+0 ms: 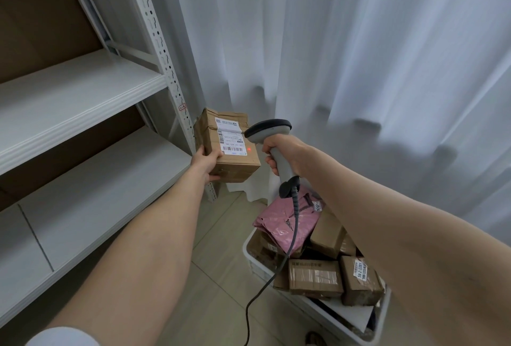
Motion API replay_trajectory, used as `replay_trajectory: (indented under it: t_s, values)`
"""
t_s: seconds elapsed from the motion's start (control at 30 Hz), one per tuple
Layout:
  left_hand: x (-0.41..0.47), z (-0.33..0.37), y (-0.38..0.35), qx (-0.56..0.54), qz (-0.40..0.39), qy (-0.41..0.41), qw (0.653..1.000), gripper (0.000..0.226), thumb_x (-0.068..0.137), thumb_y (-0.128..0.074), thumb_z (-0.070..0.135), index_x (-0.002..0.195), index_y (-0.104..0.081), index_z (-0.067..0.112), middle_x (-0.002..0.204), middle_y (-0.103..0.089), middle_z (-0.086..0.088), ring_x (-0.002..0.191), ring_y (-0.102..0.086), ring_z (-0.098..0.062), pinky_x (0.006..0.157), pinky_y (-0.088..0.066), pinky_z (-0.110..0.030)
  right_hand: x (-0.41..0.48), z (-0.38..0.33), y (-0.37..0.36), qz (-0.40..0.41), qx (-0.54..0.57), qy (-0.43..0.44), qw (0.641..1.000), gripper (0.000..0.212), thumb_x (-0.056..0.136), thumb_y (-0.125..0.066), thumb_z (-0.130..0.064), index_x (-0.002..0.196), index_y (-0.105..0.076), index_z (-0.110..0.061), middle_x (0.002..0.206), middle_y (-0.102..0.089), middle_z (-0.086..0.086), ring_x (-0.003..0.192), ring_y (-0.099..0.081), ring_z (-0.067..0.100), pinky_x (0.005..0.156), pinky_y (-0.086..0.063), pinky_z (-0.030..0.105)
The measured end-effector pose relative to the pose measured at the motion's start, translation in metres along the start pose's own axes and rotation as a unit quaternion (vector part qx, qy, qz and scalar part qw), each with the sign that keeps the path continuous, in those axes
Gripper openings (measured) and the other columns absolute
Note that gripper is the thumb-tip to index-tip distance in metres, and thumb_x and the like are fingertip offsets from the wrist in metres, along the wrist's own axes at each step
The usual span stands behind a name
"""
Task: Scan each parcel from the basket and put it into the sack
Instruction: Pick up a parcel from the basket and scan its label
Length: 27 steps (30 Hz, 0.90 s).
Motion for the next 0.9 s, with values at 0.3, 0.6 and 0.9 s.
replay_trajectory:
  t_s: [0.3,0.6,0.9]
  values:
    - [-0.005,0.000,0.003,0.001,0.006,0.005,1.000,0.055,0.092,-0.059,0.018,0.142,-0.038,0.026,0.132,-0.051,-0.009,0.118,-0.053,-0.032,0.091,-0.051,-0.054,-0.003,0.000,-0.001,-0.002,0.004,0.009,1.000,0.005,0.089,-0.052,-0.010,0.094,-0.053,-0.008,0.063,-0.049,0.006,0.052,-0.045,0.012,0.049,-0.044,0.023]
    - [-0.013,0.001,0.006,0.006,0.003,0.003,1.000,0.054,0.091,-0.059,0.017,0.141,-0.039,0.026,0.133,-0.050,-0.010,0.121,-0.050,-0.033,0.093,-0.049,-0.055,-0.003,-0.001,-0.006,0.009,0.015,0.016,1.000,0.011,0.088,-0.053,-0.008,0.099,-0.053,-0.007,0.064,-0.050,0.007,0.050,-0.045,0.013,0.047,-0.044,0.022]
    - [-0.027,-0.002,0.024,0.006,0.010,0.028,1.000,0.055,0.087,-0.063,0.026,0.138,-0.042,0.026,0.130,-0.050,-0.008,0.118,-0.050,-0.033,0.095,-0.048,-0.054,0.010,0.011,-0.017,0.054,0.078,0.005,0.995,0.021,0.088,-0.057,-0.005,0.107,-0.051,-0.001,0.068,-0.057,0.013,0.049,-0.050,0.017,0.049,-0.047,0.027]
Point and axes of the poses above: each hand's wrist, its own x-axis towards the middle knuckle, its own y-axis out of the back of the hand, z = x × y, the point moved 6 cm from there along x, towards the middle knuckle
